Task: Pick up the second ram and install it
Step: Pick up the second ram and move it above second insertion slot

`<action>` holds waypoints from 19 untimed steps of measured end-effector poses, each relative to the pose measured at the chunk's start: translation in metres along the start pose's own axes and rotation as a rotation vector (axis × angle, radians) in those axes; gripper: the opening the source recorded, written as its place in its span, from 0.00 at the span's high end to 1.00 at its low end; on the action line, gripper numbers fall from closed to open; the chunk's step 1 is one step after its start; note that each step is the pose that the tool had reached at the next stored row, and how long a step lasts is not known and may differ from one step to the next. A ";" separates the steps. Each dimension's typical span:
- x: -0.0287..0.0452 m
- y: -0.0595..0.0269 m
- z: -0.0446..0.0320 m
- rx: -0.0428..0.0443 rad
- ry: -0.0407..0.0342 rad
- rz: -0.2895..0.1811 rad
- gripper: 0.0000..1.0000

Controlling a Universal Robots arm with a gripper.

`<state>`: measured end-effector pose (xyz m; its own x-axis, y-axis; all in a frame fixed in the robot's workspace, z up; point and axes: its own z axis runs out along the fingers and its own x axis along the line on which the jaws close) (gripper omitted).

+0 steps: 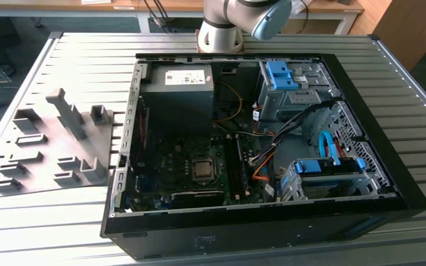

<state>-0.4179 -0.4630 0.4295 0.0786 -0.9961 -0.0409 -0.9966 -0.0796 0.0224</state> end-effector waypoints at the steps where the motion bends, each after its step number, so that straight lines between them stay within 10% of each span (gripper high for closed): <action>1: 0.0000 0.0000 -0.0014 0.0000 0.0000 0.000 0.86; 19: -0.0011 0.0006 -0.0281 0.0000 -0.0001 0.000 0.86</action>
<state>-0.4179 -0.4630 0.4577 0.0786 -0.9961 -0.0410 -0.9966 -0.0796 0.0224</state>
